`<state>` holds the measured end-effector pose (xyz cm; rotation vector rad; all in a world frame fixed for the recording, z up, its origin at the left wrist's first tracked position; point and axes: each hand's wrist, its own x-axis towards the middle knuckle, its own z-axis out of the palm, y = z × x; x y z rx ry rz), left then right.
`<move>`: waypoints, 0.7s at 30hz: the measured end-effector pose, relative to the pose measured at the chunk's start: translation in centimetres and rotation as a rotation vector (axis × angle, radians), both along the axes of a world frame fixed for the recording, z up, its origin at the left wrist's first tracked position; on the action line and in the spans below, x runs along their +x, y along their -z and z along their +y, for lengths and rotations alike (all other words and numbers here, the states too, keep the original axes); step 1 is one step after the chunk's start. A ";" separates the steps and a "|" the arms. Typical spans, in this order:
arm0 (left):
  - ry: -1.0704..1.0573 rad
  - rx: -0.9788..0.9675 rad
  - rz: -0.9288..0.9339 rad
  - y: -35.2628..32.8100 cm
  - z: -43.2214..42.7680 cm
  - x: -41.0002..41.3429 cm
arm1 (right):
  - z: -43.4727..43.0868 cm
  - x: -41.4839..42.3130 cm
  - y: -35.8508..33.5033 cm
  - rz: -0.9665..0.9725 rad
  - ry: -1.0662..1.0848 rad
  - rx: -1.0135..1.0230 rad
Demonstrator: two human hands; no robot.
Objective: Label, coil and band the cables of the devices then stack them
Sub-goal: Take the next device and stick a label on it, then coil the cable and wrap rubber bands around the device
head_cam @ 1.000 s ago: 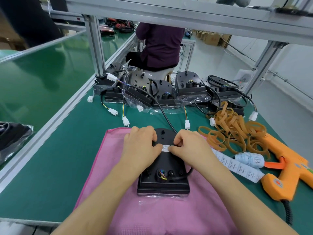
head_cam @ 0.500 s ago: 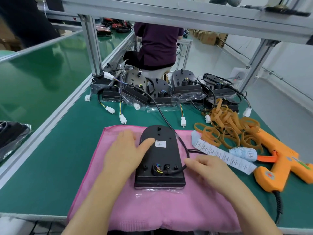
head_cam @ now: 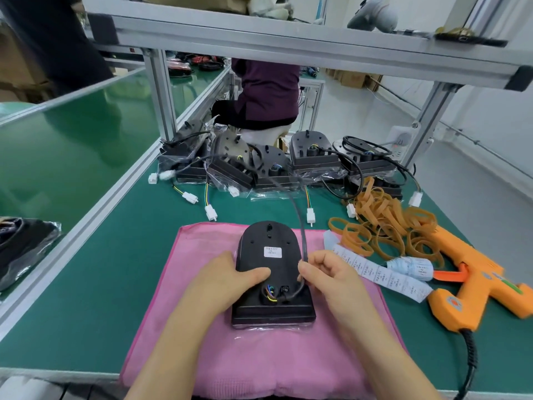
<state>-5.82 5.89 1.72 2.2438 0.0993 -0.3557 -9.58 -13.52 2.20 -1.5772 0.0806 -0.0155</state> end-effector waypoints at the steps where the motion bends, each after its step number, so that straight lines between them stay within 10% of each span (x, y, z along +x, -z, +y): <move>1: 0.003 -0.018 0.010 0.0 0.1 0.2 | 0.2 0.2 0.1 0.022 -0.002 0.011; 14: -0.044 -0.254 0.030 -0.5 -1.0 0.2 | 0.7 0.8 0.8 0.114 0.106 -0.147; 21: -0.246 -0.696 -0.025 -1.4 -2.0 -1.4 | 0.3 0.6 0.4 0.149 0.188 -0.073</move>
